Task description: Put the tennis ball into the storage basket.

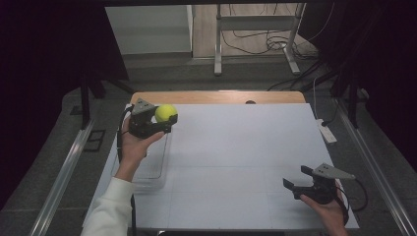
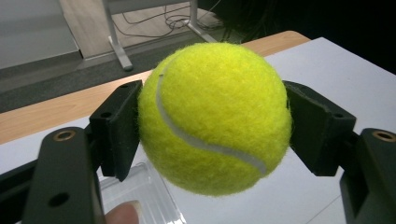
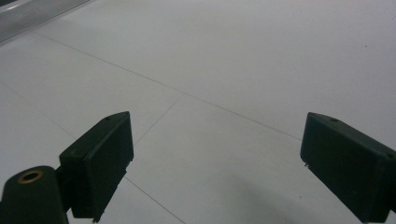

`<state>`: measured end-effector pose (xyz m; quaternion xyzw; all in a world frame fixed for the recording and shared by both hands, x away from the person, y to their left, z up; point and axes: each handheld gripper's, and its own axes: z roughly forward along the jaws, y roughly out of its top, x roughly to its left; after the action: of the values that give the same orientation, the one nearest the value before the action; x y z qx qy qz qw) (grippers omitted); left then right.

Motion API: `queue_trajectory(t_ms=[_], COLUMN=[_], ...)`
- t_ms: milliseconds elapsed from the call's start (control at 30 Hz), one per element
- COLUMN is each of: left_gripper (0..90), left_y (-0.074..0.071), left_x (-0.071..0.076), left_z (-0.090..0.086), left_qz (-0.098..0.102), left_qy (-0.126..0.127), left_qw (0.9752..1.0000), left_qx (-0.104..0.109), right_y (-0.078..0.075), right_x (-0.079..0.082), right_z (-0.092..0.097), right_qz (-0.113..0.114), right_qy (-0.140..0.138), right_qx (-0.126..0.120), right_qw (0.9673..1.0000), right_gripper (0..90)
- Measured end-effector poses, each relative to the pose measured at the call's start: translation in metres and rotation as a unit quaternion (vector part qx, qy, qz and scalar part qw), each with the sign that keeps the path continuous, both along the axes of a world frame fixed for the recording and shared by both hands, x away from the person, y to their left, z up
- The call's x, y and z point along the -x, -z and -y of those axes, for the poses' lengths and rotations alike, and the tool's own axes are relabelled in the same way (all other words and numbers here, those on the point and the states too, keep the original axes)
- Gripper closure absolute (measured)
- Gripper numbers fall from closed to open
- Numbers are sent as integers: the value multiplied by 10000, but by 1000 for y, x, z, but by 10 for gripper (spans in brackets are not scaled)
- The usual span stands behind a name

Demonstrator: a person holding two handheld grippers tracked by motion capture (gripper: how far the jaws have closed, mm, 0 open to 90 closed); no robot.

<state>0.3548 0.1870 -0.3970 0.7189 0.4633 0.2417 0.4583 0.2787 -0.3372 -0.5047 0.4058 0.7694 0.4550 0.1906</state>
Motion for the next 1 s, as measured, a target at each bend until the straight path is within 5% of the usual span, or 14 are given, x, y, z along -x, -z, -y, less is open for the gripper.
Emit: queue_trajectory(t_ms=[1000], left_gripper=[265], left_y=[-5], left_x=[-17], left_z=[-31], left_qz=[-122], left_qy=[-469], left_qw=[9986], left_qx=[-227], right_y=[0], right_x=[0], right_z=[0], right_qz=[-2], right_qy=[1], right_qx=[-16], right_qw=[10000], right_gripper=[97])
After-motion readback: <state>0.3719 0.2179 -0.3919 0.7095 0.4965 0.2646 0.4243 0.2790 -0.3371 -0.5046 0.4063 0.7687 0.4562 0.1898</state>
